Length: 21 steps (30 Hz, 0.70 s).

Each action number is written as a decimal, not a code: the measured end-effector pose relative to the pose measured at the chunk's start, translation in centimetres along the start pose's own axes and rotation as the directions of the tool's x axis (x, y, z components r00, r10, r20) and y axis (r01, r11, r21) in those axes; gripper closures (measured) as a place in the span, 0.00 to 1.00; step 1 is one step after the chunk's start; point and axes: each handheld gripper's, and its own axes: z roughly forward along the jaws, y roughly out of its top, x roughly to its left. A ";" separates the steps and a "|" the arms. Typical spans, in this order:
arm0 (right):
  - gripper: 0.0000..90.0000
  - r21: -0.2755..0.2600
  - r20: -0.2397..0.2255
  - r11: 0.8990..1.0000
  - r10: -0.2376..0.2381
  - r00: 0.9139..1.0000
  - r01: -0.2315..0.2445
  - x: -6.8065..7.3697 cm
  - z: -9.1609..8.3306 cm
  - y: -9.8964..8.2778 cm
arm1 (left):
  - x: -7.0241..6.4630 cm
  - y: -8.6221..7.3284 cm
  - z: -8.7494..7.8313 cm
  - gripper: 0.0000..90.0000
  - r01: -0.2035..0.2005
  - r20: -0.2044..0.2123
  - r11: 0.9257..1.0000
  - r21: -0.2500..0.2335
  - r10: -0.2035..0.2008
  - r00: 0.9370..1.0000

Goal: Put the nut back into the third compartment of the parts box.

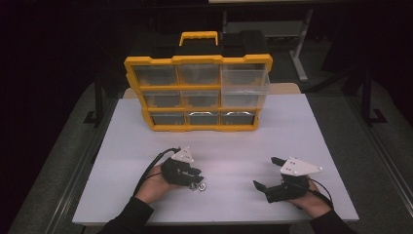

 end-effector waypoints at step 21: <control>0.00 0.009 -0.001 1.000 0.000 1.000 0.000 0.0 0.0 -0.1 | -0.4 0.4 0.1 0.78 -0.038 -0.045 0.998 0.049 0.040 0.998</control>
